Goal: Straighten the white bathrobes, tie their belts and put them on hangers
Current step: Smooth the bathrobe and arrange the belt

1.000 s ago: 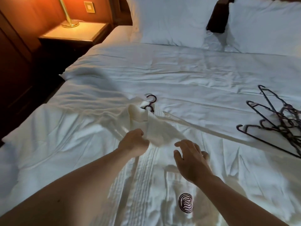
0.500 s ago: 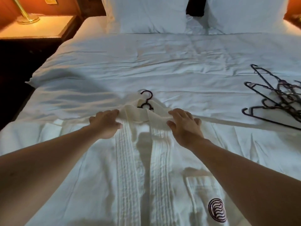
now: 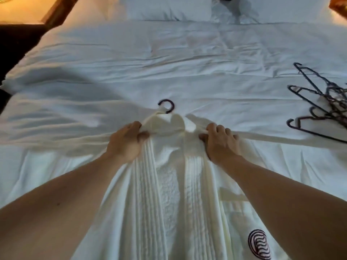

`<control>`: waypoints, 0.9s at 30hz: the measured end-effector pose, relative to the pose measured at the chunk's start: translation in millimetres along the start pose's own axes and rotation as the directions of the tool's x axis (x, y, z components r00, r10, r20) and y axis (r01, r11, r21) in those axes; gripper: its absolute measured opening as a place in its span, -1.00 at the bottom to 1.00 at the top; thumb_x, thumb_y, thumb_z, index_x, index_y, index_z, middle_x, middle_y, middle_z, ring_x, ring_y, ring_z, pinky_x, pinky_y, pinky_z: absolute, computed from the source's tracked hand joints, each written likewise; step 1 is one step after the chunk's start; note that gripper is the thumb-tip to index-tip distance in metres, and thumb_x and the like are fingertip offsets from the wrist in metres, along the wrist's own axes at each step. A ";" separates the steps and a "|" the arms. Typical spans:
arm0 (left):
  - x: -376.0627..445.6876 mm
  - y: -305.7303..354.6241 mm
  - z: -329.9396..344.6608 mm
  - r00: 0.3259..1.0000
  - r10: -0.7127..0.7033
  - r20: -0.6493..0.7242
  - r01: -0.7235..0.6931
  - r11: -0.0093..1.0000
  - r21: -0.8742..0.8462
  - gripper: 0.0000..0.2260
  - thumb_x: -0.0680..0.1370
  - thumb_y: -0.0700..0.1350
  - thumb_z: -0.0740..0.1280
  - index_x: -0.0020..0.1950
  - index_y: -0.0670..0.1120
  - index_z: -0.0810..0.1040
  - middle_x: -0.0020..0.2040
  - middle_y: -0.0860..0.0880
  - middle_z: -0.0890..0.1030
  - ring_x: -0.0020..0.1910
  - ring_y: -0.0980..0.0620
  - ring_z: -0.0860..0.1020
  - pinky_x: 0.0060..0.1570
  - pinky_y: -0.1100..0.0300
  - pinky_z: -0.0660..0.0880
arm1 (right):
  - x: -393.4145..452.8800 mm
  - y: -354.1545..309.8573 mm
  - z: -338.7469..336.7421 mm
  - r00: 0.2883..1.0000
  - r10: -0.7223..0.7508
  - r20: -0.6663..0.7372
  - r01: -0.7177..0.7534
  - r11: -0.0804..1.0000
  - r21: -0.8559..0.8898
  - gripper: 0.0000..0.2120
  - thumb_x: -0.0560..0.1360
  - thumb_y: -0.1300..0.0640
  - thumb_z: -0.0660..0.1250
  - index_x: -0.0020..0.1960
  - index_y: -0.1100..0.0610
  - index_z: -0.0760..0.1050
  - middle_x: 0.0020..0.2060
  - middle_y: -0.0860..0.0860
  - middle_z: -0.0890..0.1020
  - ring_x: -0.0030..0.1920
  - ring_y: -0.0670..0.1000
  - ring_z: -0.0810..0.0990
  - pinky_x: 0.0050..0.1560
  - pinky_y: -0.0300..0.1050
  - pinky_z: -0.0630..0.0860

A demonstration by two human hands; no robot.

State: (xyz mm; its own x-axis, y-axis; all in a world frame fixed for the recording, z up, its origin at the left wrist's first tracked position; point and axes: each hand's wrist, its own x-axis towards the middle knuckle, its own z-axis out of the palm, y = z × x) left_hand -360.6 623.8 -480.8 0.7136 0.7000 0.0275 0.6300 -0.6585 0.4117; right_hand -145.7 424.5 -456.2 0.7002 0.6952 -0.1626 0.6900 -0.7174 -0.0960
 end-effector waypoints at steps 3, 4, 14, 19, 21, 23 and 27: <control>-2.1 -2.2 12.0 0.995 0.005 -0.103 -0.003 1.000 0.024 -0.71 0.66 0.15 0.17 -0.06 -0.06 0.39 -0.08 -0.16 0.57 -0.07 -0.25 0.54 -0.19 0.00 0.36 | -1.8 2.4 17.7 0.997 0.019 -0.069 -0.023 0.998 -0.063 -0.64 0.68 -0.20 -0.05 0.26 0.02 0.31 0.16 0.06 0.49 0.19 0.15 0.44 0.20 0.10 0.33; -1.3 -2.7 11.3 0.993 -0.004 -0.115 0.007 1.000 0.027 -0.71 0.65 0.15 0.17 -0.05 -0.06 0.40 -0.08 -0.15 0.57 -0.06 -0.25 0.54 -0.20 0.01 0.33 | -0.4 2.5 20.7 0.995 0.010 -0.095 -0.016 0.998 -0.060 -0.65 0.67 -0.20 -0.06 0.24 0.01 0.30 0.15 0.06 0.48 0.18 0.15 0.44 0.21 0.10 0.32; -2.3 -27.9 -79.7 0.940 -0.118 0.320 0.165 0.978 -0.123 -0.58 0.63 0.30 0.11 0.05 -0.03 0.47 -0.07 -0.01 0.56 -0.07 -0.08 0.54 -0.15 0.11 0.42 | 33.7 -26.1 -22.8 0.953 0.239 0.187 -0.272 0.946 0.176 -0.53 0.57 -0.10 0.25 0.38 0.12 0.36 0.29 0.26 0.48 0.31 0.33 0.45 0.38 0.24 0.36; -43.8 -126.4 -145.6 0.866 -0.165 0.472 0.080 0.978 0.194 -0.62 0.48 0.41 0.24 -0.19 0.11 0.45 -0.12 0.08 0.56 -0.08 0.00 0.53 -0.04 0.05 0.46 | -6.0 -106.7 -36.2 0.971 0.081 -0.226 -0.033 0.977 0.211 -0.53 0.46 0.11 0.19 0.37 -0.04 0.35 0.37 0.10 0.33 0.36 0.20 0.32 0.35 0.24 0.21; -60.5 -150.4 -165.7 0.818 -0.232 0.527 0.129 0.966 0.225 -0.67 0.46 0.41 0.33 -0.13 0.17 0.47 -0.06 0.14 0.54 -0.03 0.06 0.50 0.01 0.05 0.43 | -23.8 -149.5 -31.3 0.915 -0.289 -0.280 0.347 0.920 0.182 -0.54 0.45 0.05 0.15 0.35 -0.06 0.40 0.39 0.04 0.37 0.41 0.17 0.32 0.35 0.23 0.21; -71.6 -169.7 -181.3 0.790 -0.304 0.532 0.126 0.931 0.343 -0.60 0.45 0.43 0.31 0.08 0.18 0.52 0.15 0.14 0.55 0.16 0.01 0.49 0.21 -0.01 0.38 | -36.7 -194.7 -21.6 0.808 -0.578 -0.109 0.589 0.798 0.132 -0.59 0.61 -0.03 0.12 0.45 -0.10 0.34 0.51 -0.02 0.29 0.53 0.10 0.21 0.42 0.25 0.14; -75.0 -194.6 -193.4 0.928 -0.259 0.268 0.107 0.874 0.474 -0.54 0.51 0.41 0.23 0.24 0.16 0.52 0.37 0.03 0.53 0.40 -0.10 0.40 0.36 -0.05 0.18 | -50.7 -255.5 12.9 0.763 -0.542 0.352 0.579 0.815 -0.001 -0.38 0.66 -0.30 -0.16 0.64 -0.15 -0.21 0.62 -0.13 -0.25 0.62 0.04 -0.29 0.53 0.34 -0.30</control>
State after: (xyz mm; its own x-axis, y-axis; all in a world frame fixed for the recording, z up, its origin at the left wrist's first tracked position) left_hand -595.9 752.9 -386.8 0.5810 0.7462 -0.3249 0.7724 -0.6314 -0.0689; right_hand -359.8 572.0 -436.1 0.0961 0.9032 -0.4182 0.9682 -0.1824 -0.1713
